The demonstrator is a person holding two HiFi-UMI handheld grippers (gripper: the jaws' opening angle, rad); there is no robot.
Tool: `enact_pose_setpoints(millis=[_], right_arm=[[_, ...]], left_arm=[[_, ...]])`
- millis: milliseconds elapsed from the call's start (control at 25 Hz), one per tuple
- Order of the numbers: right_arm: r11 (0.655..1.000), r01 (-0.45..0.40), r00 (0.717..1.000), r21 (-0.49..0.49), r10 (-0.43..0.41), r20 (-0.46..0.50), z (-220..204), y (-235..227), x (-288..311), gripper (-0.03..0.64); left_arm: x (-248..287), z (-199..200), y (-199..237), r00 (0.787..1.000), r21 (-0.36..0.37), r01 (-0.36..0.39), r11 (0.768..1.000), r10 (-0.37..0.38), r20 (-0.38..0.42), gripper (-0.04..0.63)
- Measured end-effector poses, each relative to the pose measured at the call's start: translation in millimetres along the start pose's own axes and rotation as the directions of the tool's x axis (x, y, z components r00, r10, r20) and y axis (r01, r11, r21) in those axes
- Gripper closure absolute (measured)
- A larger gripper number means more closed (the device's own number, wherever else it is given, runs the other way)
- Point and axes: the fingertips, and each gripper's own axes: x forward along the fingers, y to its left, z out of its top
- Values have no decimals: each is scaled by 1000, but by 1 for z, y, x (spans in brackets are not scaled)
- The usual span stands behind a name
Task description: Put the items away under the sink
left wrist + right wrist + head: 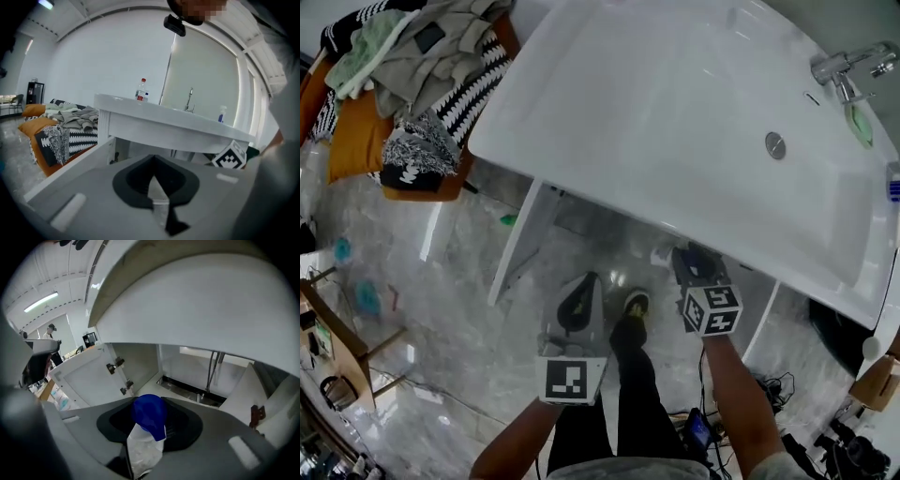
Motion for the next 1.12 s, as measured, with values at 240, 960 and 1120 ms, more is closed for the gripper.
enact_pose_setpoints(millis=[240,960,1120], right_arm=[[999,-7,1000,-39,7,-21,-21,-12,55,472],[985,85,995,-149,-77,61,-65,-60,187,472],[983,104,993,-150,-94,77,-67,-67,202,472]], left_arm=[[38,-47,18,998,13,-70,997,70,8,583],[128,-155,52,985,47,-40,998,31,171,583],[132,-173,48,982,80,-7,997,-8,190,583]])
